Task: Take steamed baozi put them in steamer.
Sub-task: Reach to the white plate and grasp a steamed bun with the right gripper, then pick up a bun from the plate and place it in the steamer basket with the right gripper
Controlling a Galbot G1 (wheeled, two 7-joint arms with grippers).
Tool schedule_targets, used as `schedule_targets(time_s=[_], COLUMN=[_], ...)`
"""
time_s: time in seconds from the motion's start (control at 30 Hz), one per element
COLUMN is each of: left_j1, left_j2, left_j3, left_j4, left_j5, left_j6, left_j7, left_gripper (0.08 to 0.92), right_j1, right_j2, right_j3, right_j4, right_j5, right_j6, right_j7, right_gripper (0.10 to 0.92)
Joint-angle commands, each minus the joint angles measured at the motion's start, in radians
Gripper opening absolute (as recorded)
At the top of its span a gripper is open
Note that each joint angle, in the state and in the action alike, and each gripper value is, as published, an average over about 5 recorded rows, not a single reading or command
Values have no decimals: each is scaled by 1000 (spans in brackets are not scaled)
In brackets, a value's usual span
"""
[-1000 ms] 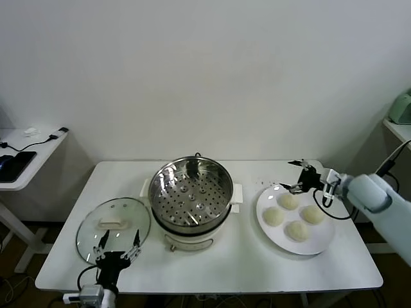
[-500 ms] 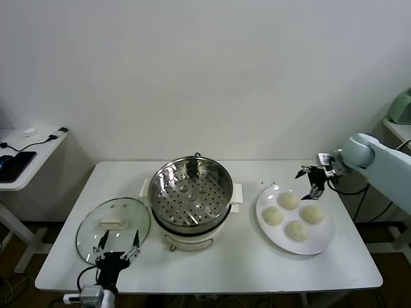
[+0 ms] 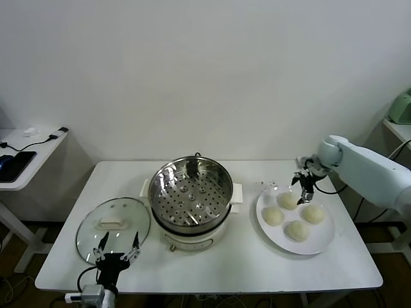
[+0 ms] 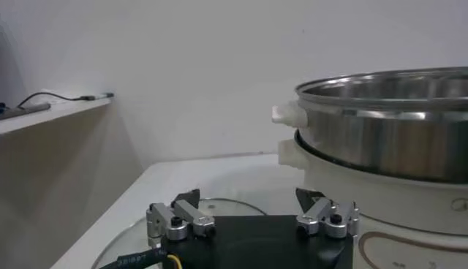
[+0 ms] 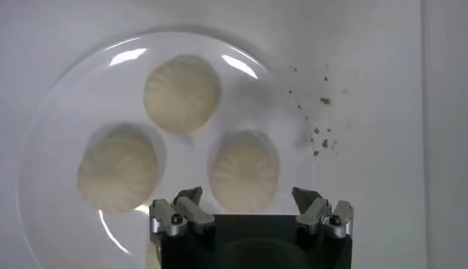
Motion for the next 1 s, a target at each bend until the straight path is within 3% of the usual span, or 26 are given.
schedule_targets(time_s=[0.03,0.33,0.57,0.77,1.0], left_j1=[0,1,11,19,33], left_j2=[-1,-2,-5,-5,-9], left_j3=[1,5,7,5,9], left_j4=[4,10,3,-2,-26], left_j5=[3,15,23,32,38], left_j6=[0,-2,0,-8,-12], left_j7=[-1,-2,-6,-11,-11], left_gripper=[823,823,823,823,823], right_j1=[-52,-71,-69,-29,188], right_j2=[81,101,83,30,-87], right_j3=[48,96,106,73,-84], right_j4=[-134,-180,-151,-50,184], right_j5=[-34,-67,-44,-9,108], right_j6=[-5,11,15,34,45], right_j7=[6,-9,-25,-47,-62], right_gripper=[823,815,663,628,628])
